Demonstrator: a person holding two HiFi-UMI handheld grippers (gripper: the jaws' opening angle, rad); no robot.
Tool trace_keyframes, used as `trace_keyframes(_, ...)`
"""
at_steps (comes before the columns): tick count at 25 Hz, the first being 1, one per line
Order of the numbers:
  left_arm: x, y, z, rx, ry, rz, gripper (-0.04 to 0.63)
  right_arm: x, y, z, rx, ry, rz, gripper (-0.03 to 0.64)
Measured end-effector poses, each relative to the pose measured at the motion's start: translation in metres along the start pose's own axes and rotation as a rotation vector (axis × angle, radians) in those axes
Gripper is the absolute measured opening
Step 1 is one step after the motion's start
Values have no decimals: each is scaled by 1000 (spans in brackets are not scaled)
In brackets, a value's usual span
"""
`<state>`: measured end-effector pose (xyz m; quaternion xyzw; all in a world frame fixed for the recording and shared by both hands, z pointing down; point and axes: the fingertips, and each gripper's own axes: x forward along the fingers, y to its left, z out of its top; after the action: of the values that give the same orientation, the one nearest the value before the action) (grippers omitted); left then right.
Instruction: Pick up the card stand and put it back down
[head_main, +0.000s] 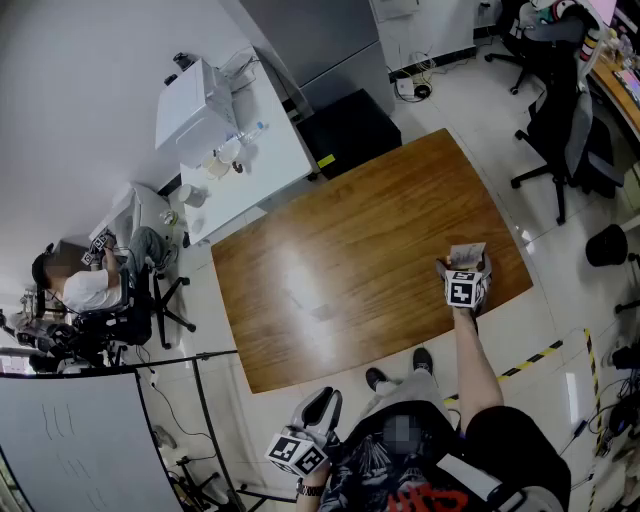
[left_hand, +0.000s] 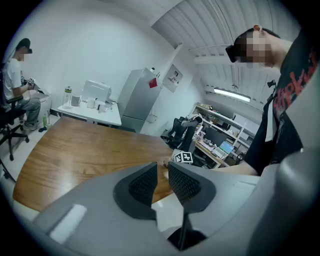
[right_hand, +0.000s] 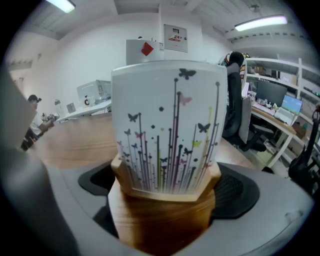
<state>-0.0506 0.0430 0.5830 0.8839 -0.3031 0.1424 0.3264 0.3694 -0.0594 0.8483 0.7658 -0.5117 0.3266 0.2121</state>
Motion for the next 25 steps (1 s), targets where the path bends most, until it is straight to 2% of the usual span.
trace_keyframes(3,10,1,2,3,-2,-22,71,5,2,4,-63,5,10,552)
trace_keyframes(6,11,0,4,-2,-14,-38,72,-8,16,6,-80,-43,49,548)
trace_keyframes(10,8,5,9,8,-55,-42,72,-71,41,35,-126,-167,100,548)
trace_keyframes(14,-7,33,24,-11,-144,-23,71,-159,88,79,-194,-298,160,548)
trace_keyframes(17,-22,55,38,-19,-192,16,69,-212,122,104,-271,-343,204,546)
trace_keyframes(20,-43,86,46,2,-195,120,14,-250,156,115,-314,-382,246,546)
trace_keyframes(22,-55,104,54,15,-214,180,0,-263,170,122,-334,-393,260,546)
trace_keyframes(25,-65,119,67,25,-251,204,0,-275,184,132,-370,-408,263,546)
